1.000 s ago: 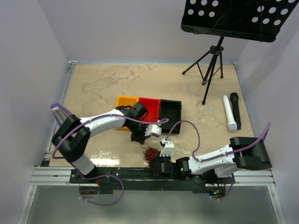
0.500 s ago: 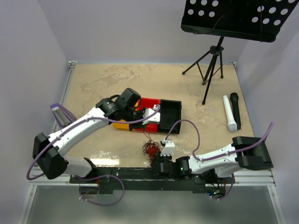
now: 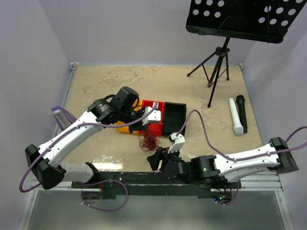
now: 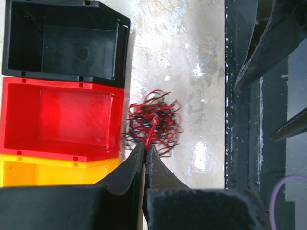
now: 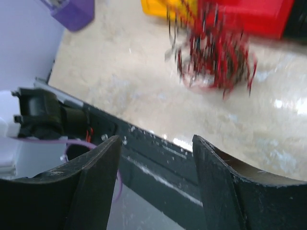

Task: Untangle the cables
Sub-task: Untie the cable.

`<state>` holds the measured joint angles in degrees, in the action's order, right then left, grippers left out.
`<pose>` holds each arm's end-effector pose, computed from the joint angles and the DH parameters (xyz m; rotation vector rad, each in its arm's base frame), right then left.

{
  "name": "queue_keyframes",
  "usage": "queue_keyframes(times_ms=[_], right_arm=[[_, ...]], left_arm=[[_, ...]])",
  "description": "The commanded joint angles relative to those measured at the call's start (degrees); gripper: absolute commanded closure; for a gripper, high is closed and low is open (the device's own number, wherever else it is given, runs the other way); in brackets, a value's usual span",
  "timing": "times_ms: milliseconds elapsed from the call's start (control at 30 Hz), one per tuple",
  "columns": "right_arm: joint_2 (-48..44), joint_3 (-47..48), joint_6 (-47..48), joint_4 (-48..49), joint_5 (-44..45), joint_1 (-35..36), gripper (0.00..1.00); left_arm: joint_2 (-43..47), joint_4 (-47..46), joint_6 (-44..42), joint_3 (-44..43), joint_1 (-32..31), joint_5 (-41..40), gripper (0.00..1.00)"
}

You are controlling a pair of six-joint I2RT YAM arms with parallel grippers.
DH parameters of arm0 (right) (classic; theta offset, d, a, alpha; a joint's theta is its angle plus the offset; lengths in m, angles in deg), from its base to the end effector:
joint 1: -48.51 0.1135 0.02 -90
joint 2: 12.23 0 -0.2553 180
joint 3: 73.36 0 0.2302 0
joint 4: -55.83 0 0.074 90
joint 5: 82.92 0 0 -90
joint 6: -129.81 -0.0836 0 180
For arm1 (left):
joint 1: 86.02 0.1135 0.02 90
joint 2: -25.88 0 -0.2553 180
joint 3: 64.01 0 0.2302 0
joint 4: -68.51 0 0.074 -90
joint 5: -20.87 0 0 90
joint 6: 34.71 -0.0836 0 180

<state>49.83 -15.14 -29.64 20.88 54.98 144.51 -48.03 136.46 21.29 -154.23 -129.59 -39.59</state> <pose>0.0375 0.2366 0.2422 -0.0465 2.1182 0.8685 0.1609 -0.2099 0.3084 1.6948 1.7535 -0.7085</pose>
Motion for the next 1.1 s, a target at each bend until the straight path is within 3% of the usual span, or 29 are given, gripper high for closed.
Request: queue_keyframes(times_ms=[0,200,533,900,1067], right_arm=[[-0.5,4.9,7.9,-3.0,12.1,0.2,0.34],[0.6,3.9,16.2,3.1,20.5,0.2,0.36],[4.2,0.9,37.5,27.6,25.3,-0.3,0.38],[5.4,-1.6,53.8,46.1,15.3,-10.0,0.38],[7.7,-1.7,55.0,50.6,11.3,-12.1,0.4]], left_arm=[[1.8,1.4,2.9,-2.8,0.0,2.6,1.0],[1.9,3.4,4.2,-5.3,-0.1,4.4,1.0],[1.0,6.3,6.0,-9.4,-0.2,8.4,1.0],[0.3,8.2,8.4,-13.5,-0.7,10.3,1.0],[0.0,9.4,8.7,-15.6,-0.7,10.9,1.0]])
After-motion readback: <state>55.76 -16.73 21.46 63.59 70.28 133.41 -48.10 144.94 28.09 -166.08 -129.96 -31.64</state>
